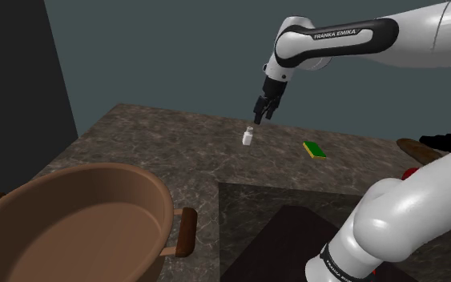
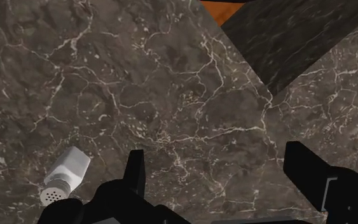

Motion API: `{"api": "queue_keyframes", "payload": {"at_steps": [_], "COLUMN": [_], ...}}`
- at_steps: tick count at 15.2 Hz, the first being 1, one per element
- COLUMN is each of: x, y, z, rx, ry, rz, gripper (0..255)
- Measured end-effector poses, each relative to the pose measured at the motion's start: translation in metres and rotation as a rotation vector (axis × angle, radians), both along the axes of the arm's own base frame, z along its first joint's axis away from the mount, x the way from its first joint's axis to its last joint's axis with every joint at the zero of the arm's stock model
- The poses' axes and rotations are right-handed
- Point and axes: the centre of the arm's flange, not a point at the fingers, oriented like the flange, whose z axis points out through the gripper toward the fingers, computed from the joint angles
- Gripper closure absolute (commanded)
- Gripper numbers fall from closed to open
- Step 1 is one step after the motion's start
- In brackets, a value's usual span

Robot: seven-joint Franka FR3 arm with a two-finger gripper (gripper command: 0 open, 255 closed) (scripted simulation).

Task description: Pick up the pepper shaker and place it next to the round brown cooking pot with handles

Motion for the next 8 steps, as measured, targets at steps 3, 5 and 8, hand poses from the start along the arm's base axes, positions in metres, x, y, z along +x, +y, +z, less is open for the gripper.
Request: {"api": "queue_keyframes", "payload": {"at_steps": [3,5,8], "x": [0.024,0.041,0.063], "y": [-0.021,-0.039,-0.065], "z": [-0.022,-0.029,-0.049], "rx": [-0.013,-0.022,-0.036], "ry": [0.008,0.012,0.02], "rz": [-0.014,-0.022,-0.036], "gripper": [0,0,0]}}
